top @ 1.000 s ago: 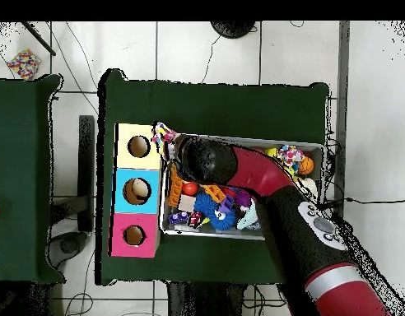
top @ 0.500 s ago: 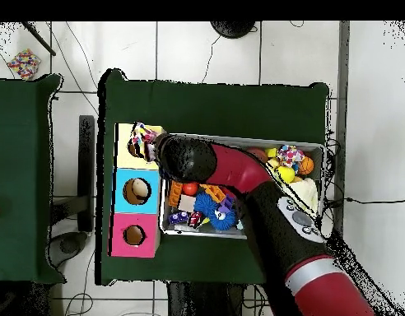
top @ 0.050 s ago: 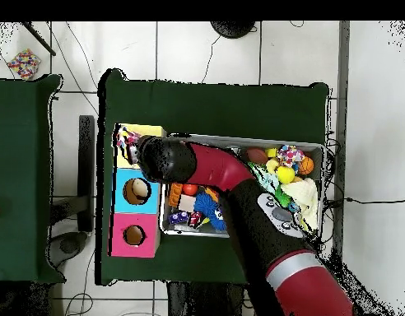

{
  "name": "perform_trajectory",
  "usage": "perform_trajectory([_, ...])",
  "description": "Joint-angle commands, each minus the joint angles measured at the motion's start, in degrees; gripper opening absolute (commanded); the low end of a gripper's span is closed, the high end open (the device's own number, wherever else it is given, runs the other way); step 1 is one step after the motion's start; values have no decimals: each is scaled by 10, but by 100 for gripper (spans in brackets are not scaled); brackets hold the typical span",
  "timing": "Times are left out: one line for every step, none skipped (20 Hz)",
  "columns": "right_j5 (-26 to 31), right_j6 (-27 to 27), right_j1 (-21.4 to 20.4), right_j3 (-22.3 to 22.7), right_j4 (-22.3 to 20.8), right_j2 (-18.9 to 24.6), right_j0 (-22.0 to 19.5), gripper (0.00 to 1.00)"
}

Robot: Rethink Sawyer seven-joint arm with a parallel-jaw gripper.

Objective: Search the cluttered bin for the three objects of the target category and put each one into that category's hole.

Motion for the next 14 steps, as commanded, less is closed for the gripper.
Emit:
perform_trajectory([-42,119,13,10,11,-10,4,0])
perform_trajectory([-43,117,17,6,8,-15,6,0])
perform_trajectory([-44,114,22,4,4,-21,9,0])
perform_trajectory([-50,111,29,2,-2,-26,10,0])
perform_trajectory([-55,106,35,-2,-9,-31,13,0])
perform_trajectory([-56,101,39,-7,-16,-39,16,0])
perform_trajectory([-55,96,43,-14,-23,-49,22,0])
perform_trajectory([-54,94,45,-21,-30,-62,29,0])
perform_trajectory([-50,94,48,-26,-31,-72,36,0])
perform_trajectory([-53,95,51,-30,-31,-79,41,0])
perform_trajectory([-54,94,55,-32,-30,-82,43,0])
perform_trajectory([-56,94,58,-35,-29,-84,45,0])
perform_trajectory([-57,92,61,-37,-28,-85,46,0])
perform_trajectory([-54,91,64,-41,-26,-88,49,0])
